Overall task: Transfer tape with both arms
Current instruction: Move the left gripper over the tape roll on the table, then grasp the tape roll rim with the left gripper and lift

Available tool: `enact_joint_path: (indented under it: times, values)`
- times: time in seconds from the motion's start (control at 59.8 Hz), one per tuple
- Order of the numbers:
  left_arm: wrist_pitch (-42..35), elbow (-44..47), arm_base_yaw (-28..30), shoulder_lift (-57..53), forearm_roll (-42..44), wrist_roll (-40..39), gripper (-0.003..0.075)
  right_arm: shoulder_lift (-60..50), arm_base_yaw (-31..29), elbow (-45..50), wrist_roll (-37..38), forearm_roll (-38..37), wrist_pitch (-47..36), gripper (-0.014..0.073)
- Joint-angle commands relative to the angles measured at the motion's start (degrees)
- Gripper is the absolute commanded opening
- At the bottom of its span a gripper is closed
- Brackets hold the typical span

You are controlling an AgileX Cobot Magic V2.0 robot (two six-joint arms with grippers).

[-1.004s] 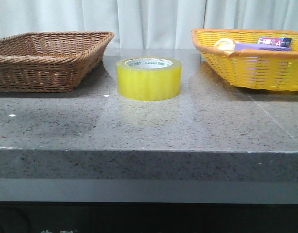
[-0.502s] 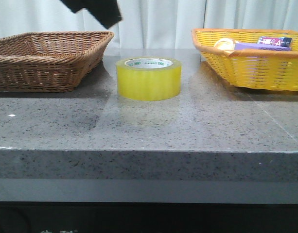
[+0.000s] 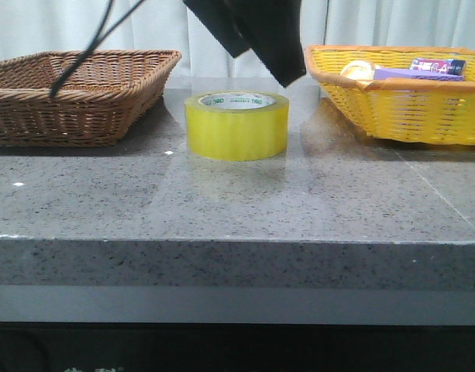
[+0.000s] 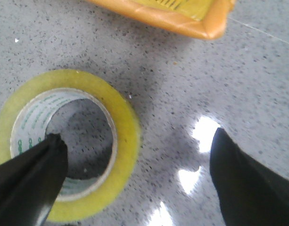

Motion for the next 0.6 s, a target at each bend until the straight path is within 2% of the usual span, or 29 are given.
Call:
enact_joint_path:
  times: [0.0,0.586]
  values:
    - [-1.49,-3.80,-0.37,-0.47,-0.84,0.11,0.0599,-0.15,-0.07,-1.44,0.00,0.23,-3.70,0.0402]
    - [-1.10,-6.58,0.83,8.29,-0.56,0.11,0.0599,-0.15,-0.07,-1.44,0.00,0.23,-3.70,0.0402]
